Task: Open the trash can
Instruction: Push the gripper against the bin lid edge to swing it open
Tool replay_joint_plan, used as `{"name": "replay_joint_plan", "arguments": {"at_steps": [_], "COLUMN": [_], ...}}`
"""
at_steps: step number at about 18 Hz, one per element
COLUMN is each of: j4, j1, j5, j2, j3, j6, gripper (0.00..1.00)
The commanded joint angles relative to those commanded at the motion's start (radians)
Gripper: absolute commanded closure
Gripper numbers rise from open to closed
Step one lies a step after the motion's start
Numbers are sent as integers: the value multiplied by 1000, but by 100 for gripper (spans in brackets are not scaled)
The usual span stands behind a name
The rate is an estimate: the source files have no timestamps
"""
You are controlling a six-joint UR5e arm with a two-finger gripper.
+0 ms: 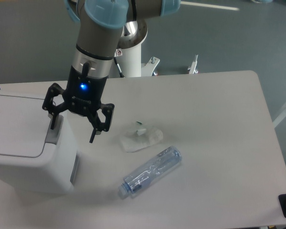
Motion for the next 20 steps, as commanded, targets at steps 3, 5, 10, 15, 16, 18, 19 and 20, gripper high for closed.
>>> {"name": "replay_joint_plan", "arguments": {"at_steps": [3,5,10,15,16,18,19,20], "j4": [0,2,2,0,0,-2,-2,0], "j1": [0,0,-2,-2,-2,-2,-2,-2], "j5": [0,3,15,14,14,14,14,15], "j2": [0,-2,-2,-5,-5,-2,2,2], "j3": [-2,-6,-18,-18,-18,-12,-9,-8], "j6": [0,0,-3,-6,-6,-6,-5,-2], "gripper": [0,0,0,0,0,0,0,0]}}
